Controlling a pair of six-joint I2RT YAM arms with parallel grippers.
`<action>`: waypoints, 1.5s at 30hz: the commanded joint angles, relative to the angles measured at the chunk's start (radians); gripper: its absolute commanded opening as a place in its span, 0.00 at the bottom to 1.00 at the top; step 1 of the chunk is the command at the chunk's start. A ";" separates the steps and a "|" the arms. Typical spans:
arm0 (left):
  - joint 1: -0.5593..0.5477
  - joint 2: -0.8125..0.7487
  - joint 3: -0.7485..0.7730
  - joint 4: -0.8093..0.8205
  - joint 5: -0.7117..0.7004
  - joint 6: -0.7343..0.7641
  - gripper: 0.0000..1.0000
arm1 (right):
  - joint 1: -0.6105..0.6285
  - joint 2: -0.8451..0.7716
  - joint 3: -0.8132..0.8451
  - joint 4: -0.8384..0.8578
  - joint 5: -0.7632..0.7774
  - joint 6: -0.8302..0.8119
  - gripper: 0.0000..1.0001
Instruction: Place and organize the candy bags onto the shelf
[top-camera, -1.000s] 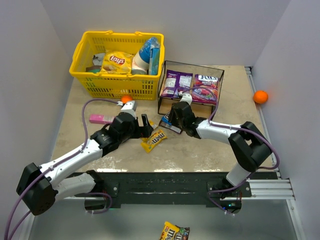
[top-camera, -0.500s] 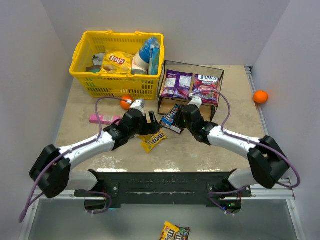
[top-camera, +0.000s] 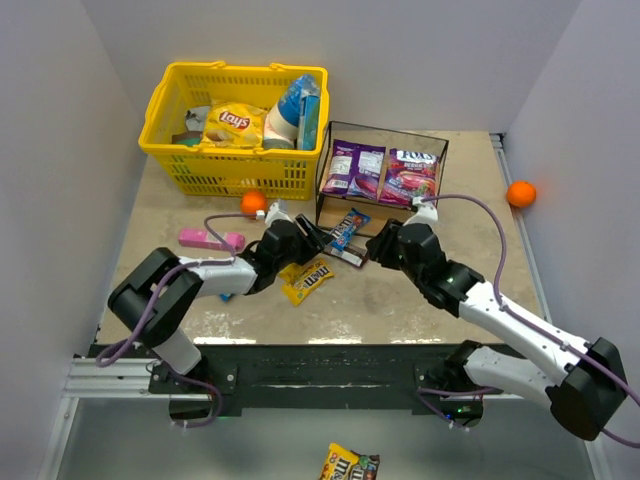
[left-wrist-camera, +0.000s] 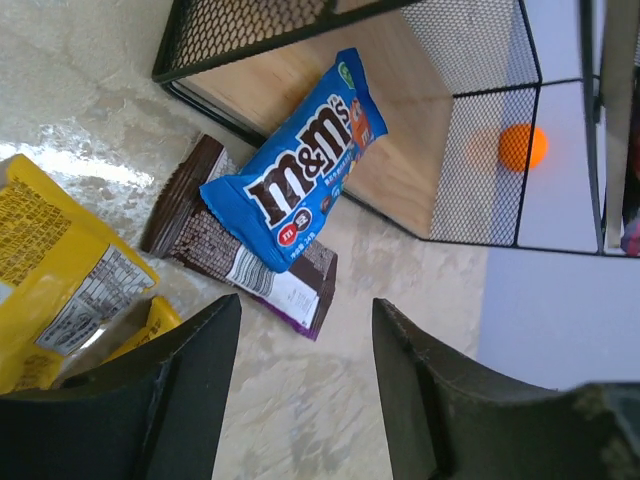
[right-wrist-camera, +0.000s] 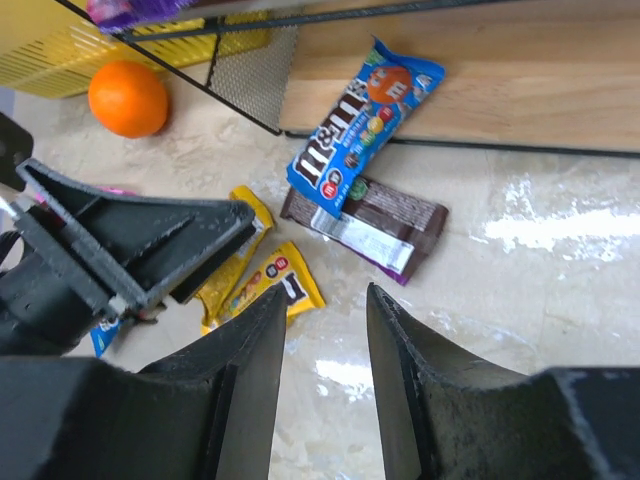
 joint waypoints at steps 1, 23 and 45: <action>0.004 0.088 -0.016 0.231 -0.033 -0.206 0.58 | -0.002 -0.061 -0.029 -0.079 -0.007 0.027 0.42; 0.007 0.335 0.109 0.322 -0.050 -0.281 0.43 | -0.002 -0.203 -0.131 -0.088 -0.001 0.067 0.41; -0.051 0.306 0.086 0.354 -0.364 -0.545 0.00 | -0.003 -0.300 -0.150 -0.159 0.008 0.035 0.41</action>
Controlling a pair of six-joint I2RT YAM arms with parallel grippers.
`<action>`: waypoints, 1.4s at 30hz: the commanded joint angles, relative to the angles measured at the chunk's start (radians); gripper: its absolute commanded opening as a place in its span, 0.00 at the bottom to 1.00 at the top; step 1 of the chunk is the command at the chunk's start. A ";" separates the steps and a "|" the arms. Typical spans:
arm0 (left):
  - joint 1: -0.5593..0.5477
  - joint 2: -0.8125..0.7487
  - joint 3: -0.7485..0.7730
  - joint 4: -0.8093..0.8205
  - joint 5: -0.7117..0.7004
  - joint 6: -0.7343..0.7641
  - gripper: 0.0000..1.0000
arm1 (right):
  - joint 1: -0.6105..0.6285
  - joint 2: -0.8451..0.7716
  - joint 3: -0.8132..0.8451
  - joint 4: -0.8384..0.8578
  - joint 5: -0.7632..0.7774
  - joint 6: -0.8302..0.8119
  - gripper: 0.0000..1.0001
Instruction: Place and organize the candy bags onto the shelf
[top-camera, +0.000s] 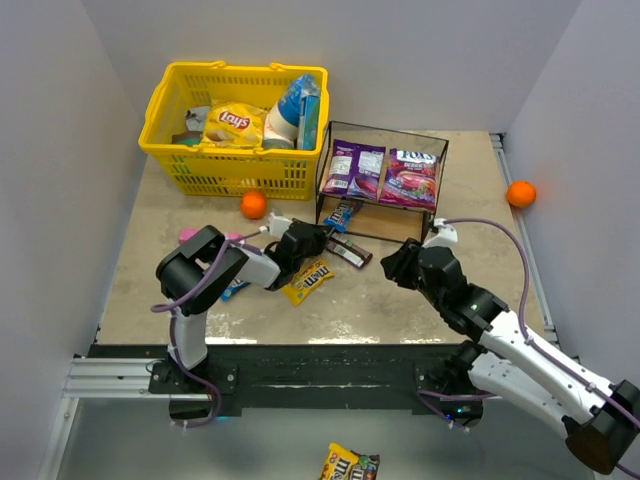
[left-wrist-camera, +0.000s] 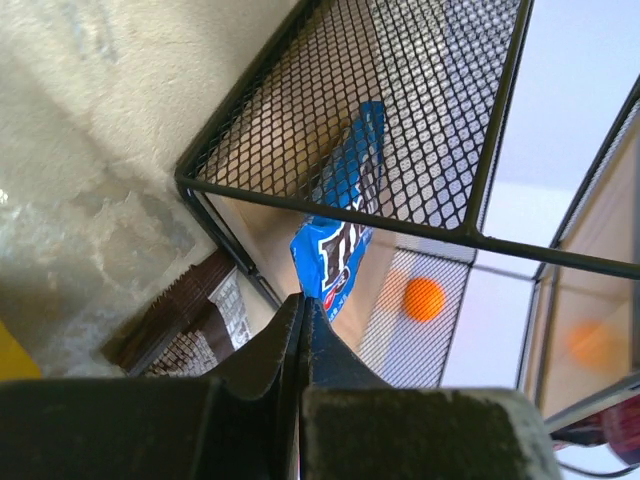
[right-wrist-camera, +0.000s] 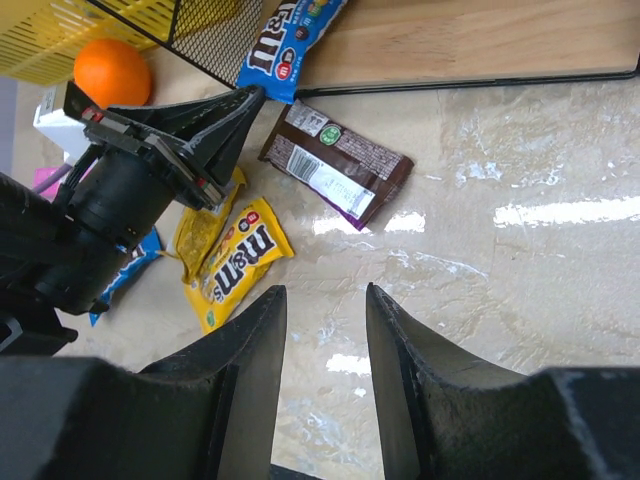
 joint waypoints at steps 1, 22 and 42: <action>-0.043 -0.030 -0.019 0.066 -0.186 -0.156 0.00 | -0.002 -0.030 -0.003 -0.041 0.009 -0.022 0.41; -0.057 0.050 0.033 -0.043 -0.371 -0.403 0.00 | -0.002 -0.118 0.008 -0.133 0.039 -0.031 0.43; -0.134 -0.007 0.044 -0.152 -0.315 -0.287 0.20 | -0.003 0.051 0.040 -0.051 0.056 0.008 0.55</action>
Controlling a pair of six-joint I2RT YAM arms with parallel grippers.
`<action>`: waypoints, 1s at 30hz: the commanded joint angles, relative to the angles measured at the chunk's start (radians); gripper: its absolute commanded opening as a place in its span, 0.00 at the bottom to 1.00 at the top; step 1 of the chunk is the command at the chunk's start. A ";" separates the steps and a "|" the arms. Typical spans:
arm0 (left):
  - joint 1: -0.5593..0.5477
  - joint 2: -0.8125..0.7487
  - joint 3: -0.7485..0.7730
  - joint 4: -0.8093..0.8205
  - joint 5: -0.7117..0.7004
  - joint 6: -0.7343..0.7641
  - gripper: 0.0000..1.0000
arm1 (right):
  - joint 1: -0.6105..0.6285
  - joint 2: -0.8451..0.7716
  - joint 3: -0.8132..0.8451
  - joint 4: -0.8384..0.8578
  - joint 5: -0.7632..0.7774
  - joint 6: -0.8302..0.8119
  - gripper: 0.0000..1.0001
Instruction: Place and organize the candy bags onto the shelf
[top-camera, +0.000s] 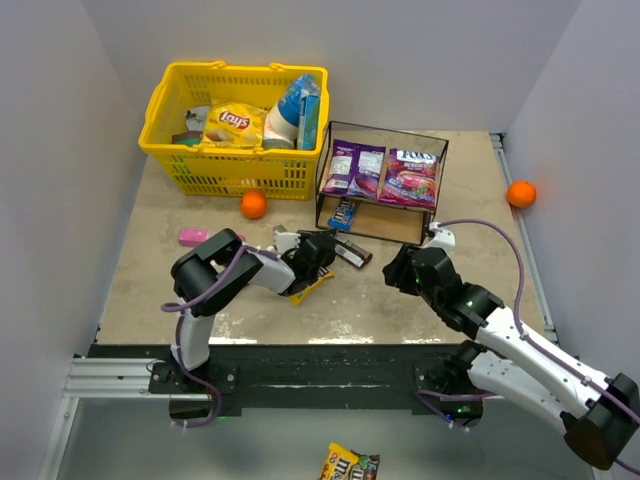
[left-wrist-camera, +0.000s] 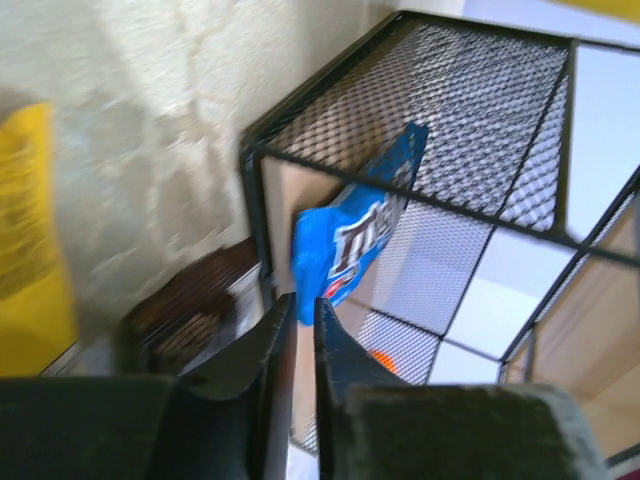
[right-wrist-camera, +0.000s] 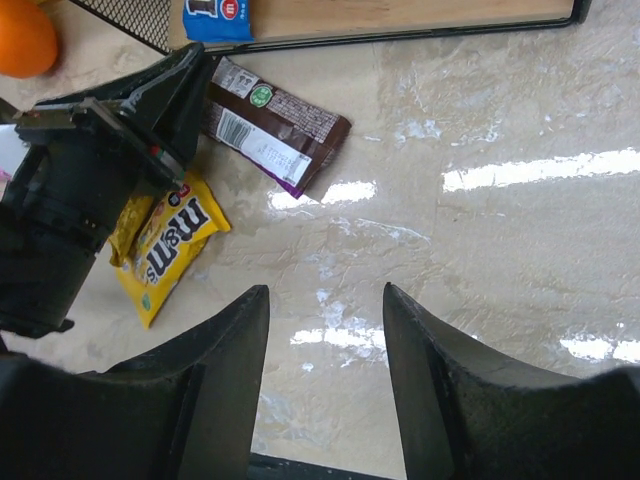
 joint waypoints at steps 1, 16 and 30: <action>-0.016 -0.090 -0.049 -0.046 -0.010 0.066 0.25 | -0.002 0.043 0.046 0.074 0.028 0.018 0.57; -0.017 -0.502 -0.107 -0.504 0.068 0.524 0.60 | -0.003 0.245 -0.002 0.289 -0.059 0.109 0.67; 0.052 -0.906 -0.273 -0.595 0.243 1.043 0.78 | -0.037 0.417 -0.149 0.625 -0.056 0.399 0.78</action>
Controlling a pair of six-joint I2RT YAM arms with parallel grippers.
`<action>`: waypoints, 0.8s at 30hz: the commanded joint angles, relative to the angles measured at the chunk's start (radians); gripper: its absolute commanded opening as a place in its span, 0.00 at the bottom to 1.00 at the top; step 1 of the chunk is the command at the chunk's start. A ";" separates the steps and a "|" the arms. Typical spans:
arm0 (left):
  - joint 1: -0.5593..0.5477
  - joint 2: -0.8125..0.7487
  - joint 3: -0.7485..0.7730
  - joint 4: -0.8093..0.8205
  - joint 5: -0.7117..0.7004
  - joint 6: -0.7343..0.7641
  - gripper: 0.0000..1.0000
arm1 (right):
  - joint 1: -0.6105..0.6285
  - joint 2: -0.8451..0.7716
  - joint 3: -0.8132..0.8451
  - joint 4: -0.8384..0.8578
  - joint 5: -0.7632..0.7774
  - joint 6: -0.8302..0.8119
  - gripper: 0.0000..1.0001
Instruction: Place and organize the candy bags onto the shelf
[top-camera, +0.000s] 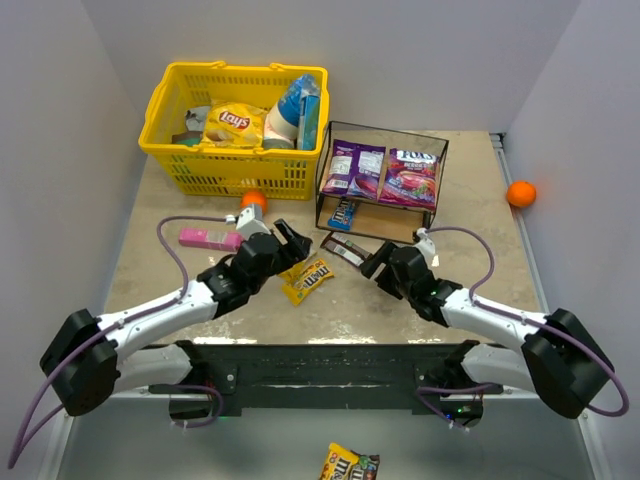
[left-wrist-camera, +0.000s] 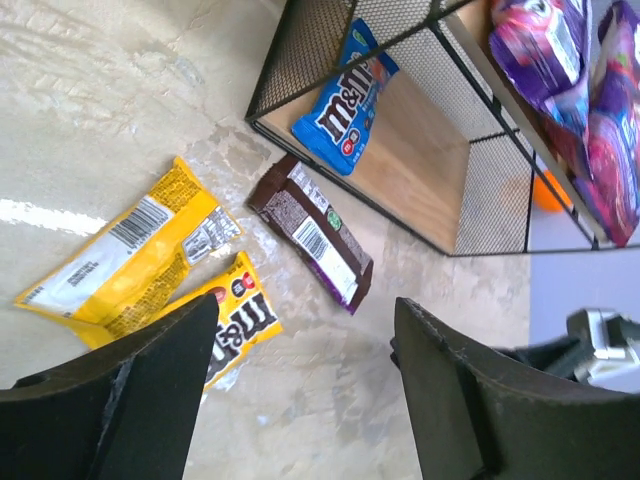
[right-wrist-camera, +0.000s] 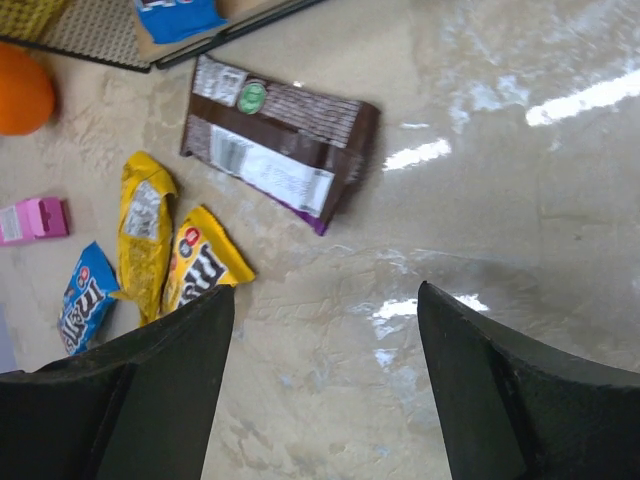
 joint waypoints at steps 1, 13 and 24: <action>0.028 -0.068 -0.012 -0.050 0.076 0.236 0.79 | -0.026 0.073 -0.026 0.174 0.006 0.123 0.78; 0.110 -0.055 0.010 -0.128 0.203 0.365 0.93 | -0.100 0.355 -0.009 0.402 -0.083 0.199 0.70; 0.162 -0.126 0.011 -0.130 0.257 0.394 0.94 | -0.105 0.514 -0.029 0.527 -0.134 0.277 0.42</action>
